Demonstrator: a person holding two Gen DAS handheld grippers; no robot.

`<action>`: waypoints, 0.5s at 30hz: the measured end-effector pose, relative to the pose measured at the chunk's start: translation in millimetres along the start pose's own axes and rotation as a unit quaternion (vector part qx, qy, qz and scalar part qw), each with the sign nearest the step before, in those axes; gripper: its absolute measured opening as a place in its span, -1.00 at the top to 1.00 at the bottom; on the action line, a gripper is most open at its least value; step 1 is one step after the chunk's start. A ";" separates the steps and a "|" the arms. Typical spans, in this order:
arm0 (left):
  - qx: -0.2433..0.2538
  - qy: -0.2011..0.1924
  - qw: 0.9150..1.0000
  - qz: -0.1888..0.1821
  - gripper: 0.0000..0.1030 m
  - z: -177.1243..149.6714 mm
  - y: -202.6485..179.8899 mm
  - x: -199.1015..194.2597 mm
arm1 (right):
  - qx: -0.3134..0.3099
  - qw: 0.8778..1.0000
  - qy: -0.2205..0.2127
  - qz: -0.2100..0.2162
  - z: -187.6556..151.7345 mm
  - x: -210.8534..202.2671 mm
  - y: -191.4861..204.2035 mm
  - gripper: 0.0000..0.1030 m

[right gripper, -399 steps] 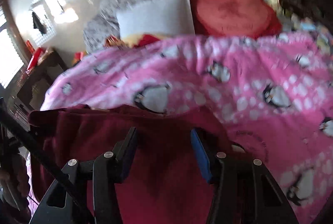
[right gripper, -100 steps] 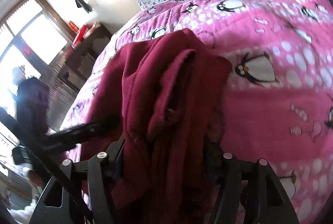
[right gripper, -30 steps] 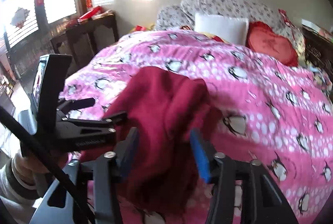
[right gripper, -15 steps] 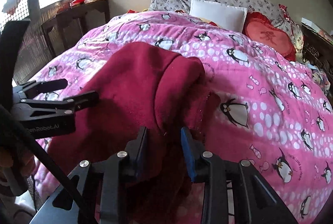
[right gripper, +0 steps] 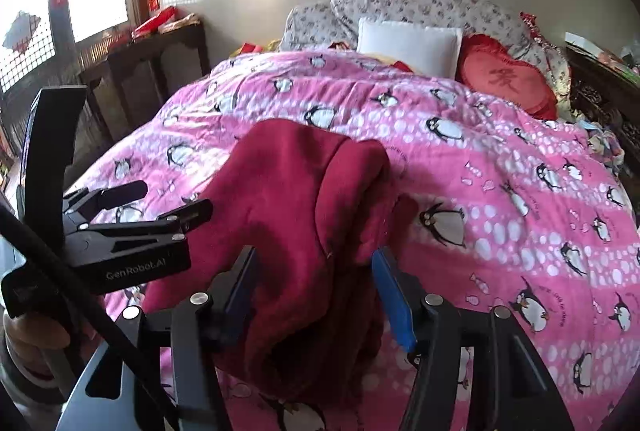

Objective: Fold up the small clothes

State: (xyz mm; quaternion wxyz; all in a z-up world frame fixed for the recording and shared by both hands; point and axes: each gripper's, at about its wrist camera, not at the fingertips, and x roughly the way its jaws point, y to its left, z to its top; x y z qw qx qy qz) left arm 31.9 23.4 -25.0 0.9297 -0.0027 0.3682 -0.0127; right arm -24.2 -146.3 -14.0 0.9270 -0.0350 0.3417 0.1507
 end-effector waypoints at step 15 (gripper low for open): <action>0.007 -0.027 1.000 0.002 -0.75 3.2 -2.6 -24.6 | 0.025 0.999 -0.011 -0.041 5.4 -11.5 -6.1 -0.68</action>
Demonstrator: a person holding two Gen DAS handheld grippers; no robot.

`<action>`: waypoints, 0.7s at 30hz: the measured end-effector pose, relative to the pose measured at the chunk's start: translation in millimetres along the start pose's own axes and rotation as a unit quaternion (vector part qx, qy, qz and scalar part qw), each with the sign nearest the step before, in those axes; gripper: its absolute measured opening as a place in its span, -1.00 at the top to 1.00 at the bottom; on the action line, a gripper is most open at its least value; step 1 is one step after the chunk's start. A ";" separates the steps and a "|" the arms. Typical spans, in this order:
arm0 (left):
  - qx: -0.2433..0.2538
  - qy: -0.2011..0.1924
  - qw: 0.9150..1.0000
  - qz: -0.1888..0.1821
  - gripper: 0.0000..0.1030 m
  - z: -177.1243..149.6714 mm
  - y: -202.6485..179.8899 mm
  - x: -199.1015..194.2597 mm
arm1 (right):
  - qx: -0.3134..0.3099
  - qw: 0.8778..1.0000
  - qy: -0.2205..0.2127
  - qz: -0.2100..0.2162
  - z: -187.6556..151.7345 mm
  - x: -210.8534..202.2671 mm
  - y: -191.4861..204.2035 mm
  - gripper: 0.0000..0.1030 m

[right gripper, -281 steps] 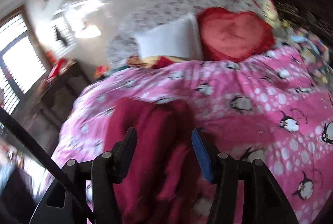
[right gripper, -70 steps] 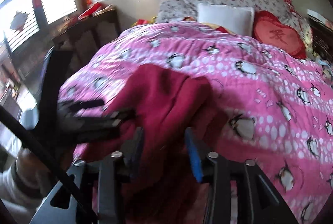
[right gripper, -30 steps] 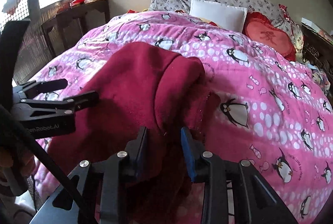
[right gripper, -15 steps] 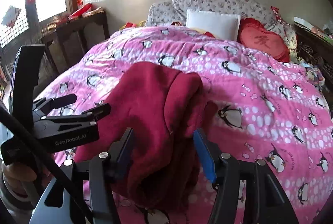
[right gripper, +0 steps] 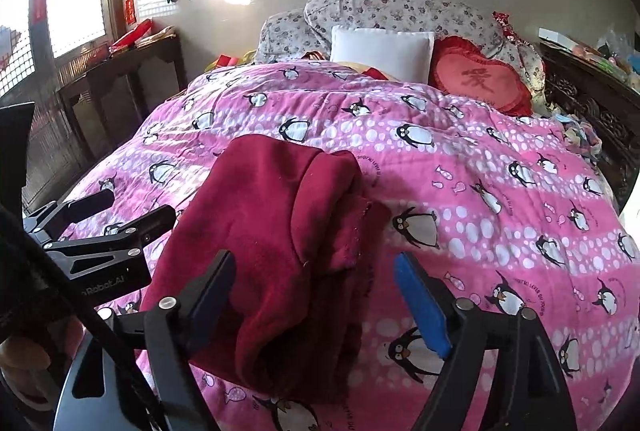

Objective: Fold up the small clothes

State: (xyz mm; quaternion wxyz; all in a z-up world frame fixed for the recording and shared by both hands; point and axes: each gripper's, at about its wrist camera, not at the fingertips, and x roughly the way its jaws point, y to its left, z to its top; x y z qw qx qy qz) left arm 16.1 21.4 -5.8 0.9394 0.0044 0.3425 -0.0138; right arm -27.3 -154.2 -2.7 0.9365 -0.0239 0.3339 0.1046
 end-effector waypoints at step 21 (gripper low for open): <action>0.001 0.002 1.000 0.002 -0.75 0.2 -1.9 0.1 | 0.009 1.000 0.013 -0.002 -0.2 8.3 -2.7 -0.75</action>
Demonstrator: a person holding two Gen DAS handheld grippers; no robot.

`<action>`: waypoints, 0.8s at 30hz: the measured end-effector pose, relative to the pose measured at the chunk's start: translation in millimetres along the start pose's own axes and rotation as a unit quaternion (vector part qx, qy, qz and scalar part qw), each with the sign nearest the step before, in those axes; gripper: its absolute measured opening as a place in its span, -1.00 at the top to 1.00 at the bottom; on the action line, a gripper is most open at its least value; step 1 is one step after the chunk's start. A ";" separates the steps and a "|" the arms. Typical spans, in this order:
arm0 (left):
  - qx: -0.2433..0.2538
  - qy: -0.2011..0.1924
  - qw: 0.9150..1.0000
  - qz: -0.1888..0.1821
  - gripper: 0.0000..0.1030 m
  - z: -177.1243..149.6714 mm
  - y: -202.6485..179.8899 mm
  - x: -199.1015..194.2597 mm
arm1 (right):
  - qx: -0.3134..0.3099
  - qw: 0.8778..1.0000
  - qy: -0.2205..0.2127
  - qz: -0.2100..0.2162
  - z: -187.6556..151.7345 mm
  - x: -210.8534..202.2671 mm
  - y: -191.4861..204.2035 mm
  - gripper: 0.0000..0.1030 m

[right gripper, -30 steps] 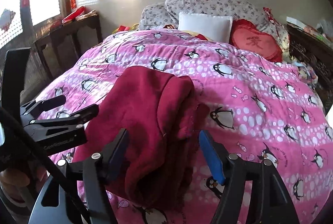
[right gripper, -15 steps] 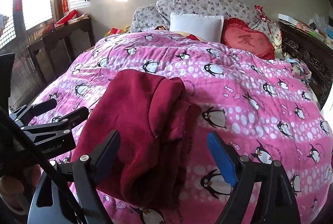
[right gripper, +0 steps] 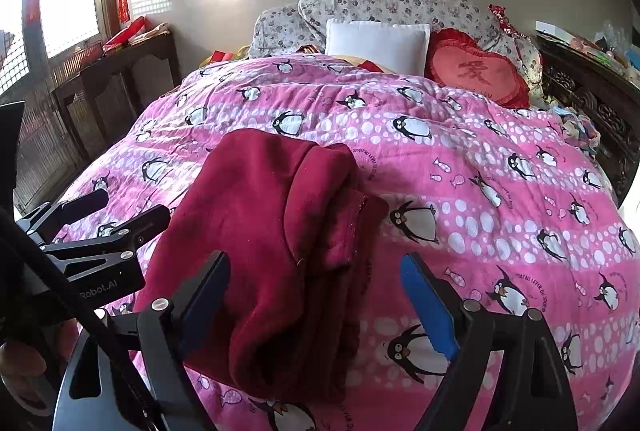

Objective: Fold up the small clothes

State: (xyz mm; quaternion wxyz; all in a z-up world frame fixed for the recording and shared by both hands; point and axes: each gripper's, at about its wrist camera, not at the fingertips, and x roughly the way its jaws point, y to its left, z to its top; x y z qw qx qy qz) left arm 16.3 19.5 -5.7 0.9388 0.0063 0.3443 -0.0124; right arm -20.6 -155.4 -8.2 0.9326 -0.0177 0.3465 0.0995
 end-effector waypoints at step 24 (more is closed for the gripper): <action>0.000 0.005 1.000 -0.002 -0.75 -1.6 1.2 4.0 | 0.007 1.000 0.009 0.003 -1.6 7.1 -0.4 -0.75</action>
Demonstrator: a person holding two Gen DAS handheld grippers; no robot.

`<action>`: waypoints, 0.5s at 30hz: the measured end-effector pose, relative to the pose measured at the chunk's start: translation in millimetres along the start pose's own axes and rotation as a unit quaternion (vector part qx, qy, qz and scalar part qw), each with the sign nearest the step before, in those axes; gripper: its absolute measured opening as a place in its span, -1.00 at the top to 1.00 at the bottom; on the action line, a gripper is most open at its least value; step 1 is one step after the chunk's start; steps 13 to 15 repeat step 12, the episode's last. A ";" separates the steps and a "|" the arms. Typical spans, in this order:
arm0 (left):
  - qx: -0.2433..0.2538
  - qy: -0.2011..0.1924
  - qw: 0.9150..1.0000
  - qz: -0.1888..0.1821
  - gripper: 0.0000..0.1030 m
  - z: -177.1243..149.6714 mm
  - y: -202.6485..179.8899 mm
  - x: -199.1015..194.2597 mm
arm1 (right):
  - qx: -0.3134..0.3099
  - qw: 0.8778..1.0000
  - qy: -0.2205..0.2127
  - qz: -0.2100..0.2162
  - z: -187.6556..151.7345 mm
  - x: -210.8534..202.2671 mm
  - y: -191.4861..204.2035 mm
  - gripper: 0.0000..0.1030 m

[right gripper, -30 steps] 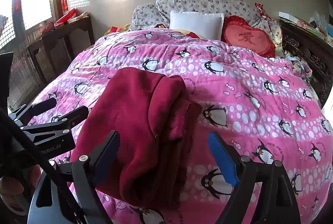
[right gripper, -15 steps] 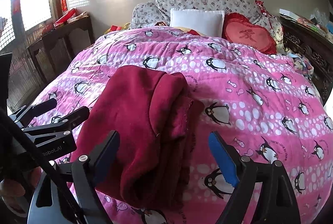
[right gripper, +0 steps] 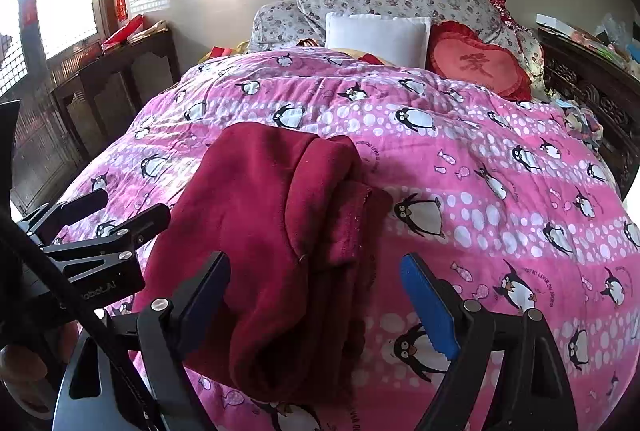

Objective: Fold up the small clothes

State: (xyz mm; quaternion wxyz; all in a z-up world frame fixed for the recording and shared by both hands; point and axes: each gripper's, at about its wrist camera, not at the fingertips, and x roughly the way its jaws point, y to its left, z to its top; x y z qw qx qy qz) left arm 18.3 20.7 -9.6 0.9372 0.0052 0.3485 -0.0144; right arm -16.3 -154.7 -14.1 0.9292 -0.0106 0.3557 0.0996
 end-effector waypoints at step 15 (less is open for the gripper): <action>0.008 -0.006 1.000 0.005 -0.75 -2.6 2.4 5.1 | 0.002 1.000 0.002 0.000 0.8 1.9 -1.0 -0.75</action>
